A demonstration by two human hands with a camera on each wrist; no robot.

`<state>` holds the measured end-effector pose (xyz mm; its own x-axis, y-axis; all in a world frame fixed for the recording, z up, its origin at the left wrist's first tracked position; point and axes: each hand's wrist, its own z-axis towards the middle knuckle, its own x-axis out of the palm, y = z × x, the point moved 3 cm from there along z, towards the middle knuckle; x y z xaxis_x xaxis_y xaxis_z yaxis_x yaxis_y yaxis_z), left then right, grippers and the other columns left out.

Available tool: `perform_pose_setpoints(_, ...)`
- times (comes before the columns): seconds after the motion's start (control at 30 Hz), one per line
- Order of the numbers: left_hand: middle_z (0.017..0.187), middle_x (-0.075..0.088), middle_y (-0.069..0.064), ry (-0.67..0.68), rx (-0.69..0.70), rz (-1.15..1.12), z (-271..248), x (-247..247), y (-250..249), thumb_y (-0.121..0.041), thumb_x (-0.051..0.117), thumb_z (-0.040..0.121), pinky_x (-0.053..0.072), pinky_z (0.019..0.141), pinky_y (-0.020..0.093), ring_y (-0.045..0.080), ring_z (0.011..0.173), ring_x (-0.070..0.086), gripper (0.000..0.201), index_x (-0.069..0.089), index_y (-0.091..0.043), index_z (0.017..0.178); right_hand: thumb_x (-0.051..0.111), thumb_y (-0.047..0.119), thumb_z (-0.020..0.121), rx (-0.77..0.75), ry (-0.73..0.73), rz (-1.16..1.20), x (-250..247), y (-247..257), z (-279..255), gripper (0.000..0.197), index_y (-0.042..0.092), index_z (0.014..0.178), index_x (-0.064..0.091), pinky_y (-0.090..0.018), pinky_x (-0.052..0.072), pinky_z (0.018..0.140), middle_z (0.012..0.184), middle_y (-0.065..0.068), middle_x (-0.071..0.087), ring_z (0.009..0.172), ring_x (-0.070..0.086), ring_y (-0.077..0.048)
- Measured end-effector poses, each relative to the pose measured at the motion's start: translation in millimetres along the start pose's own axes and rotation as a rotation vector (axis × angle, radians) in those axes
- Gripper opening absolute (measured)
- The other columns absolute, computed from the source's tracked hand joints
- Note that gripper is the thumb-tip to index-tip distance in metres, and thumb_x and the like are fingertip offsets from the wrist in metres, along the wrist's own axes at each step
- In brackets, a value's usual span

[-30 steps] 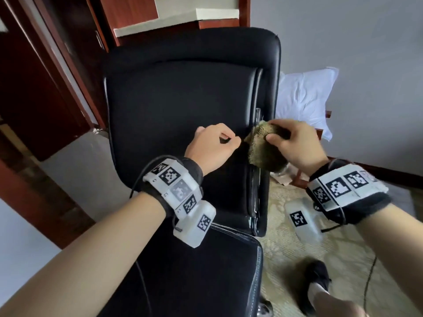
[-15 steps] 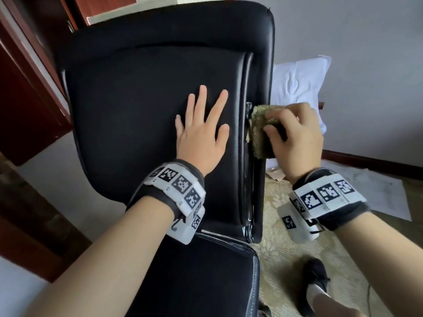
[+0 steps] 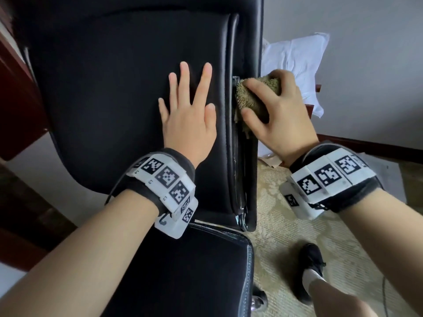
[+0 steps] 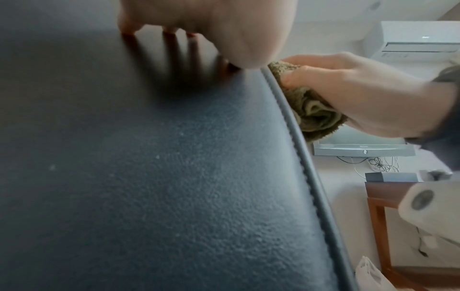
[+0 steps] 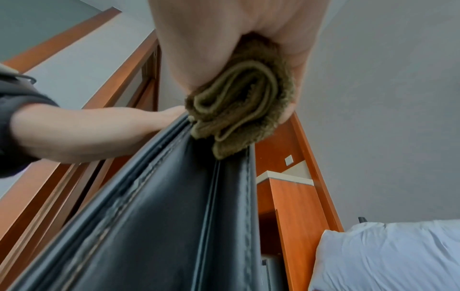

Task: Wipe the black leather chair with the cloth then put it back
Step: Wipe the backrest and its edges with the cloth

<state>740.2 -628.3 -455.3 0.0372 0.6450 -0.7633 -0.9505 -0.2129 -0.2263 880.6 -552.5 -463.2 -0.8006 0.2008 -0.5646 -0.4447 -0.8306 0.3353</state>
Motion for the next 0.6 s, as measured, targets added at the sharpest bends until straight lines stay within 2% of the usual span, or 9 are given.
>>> perform_pose_setpoints(0.17,0.158,-0.008,0.003,0.0,-0.018,-0.012,0.6,0.7,-2.6,-0.02,0.03,0.098,0.003,0.114,0.052,0.025,0.145,-0.009,0.06,0.001,-0.033,0.149,0.045,0.031,0.085,-0.059,0.049,0.002,8.8,-8.5,-15.5,0.047,0.011,0.126,0.055,-0.045,0.044,0.09,0.121,-0.026,0.043,0.101,0.048,-0.044)
perform_pose_setpoints(0.27,0.158,-0.008,0.003,0.003,-0.024,0.004,1.5,2.2,-1.7,-0.021,0.029,0.098,0.004,0.114,0.052,0.024,0.145,-0.009,0.06,0.0,-0.033,0.149,0.042,0.03,0.086,-0.114,0.112,-0.032,16.5,-13.1,-30.4,0.047,0.008,0.125,0.056,-0.048,0.046,0.087,0.119,-0.029,0.044,0.097,0.048,-0.045)
perform_pose_setpoints(0.37,0.158,-0.007,0.003,-0.014,-0.029,0.02,1.6,3.3,-1.3,-0.02,0.029,0.097,0.006,0.114,0.053,0.024,0.145,-0.007,0.061,0.0,-0.033,0.149,0.042,0.031,0.086,-0.111,0.147,0.015,18.2,-19.4,-32.5,0.048,0.009,0.127,0.055,-0.046,0.041,0.095,0.12,-0.028,0.043,0.104,0.047,-0.042)
perform_pose_setpoints(0.4,0.158,-0.007,0.003,-0.019,-0.031,0.021,1.1,3.4,-1.6,-0.02,0.029,0.097,0.006,0.114,0.053,0.024,0.145,-0.007,0.061,0.0,-0.033,0.149,0.043,0.03,0.085,-0.094,0.137,0.078,15.8,-20.9,-31.3,0.047,0.009,0.126,0.055,-0.04,0.037,0.1,0.119,-0.025,0.042,0.108,0.045,-0.037)
perform_pose_setpoints(0.43,0.158,-0.006,0.003,-0.02,-0.032,0.021,0.7,3.5,-1.7,-0.02,0.028,0.096,0.006,0.114,0.053,0.024,0.145,-0.007,0.061,0.0,-0.033,0.149,0.046,0.027,0.085,-0.068,0.102,0.157,11.8,-21.9,-29.5,0.045,0.009,0.125,0.056,-0.03,0.031,0.105,0.118,-0.022,0.041,0.111,0.042,-0.029)
perform_pose_setpoints(0.5,0.158,-0.007,0.003,-0.018,-0.033,0.024,0.3,3.6,-1.2,-0.021,0.027,0.096,0.006,0.113,0.053,0.024,0.145,-0.006,0.061,0.0,-0.033,0.149,0.052,0.018,0.084,-0.015,-0.019,0.295,0.1,-21.0,-22.5,0.04,0.008,0.123,0.057,-0.009,0.02,0.104,0.115,-0.013,0.036,0.113,0.034,-0.014)
perform_pose_setpoints(0.53,0.158,-0.006,0.003,-0.02,-0.032,0.027,0.1,3.6,-0.9,-0.021,0.027,0.096,0.006,0.113,0.053,0.024,0.145,-0.006,0.061,0.0,-0.032,0.149,0.054,0.015,0.084,-0.005,-0.066,0.329,-4.6,-17.9,-17.5,0.04,0.007,0.123,0.057,-0.004,0.018,0.103,0.115,-0.01,0.033,0.113,0.032,-0.013)
perform_pose_setpoints(0.6,0.158,-0.006,0.004,-0.031,-0.026,0.029,-0.4,3.1,-1.0,-0.021,0.028,0.096,0.006,0.113,0.054,0.024,0.145,-0.006,0.061,0.001,-0.032,0.15,0.053,0.019,0.086,-0.037,-0.086,0.34,-8.5,-10.5,-5.4,0.039,0.007,0.123,0.057,-0.002,0.018,0.102,0.115,-0.01,0.032,0.115,0.032,-0.016)
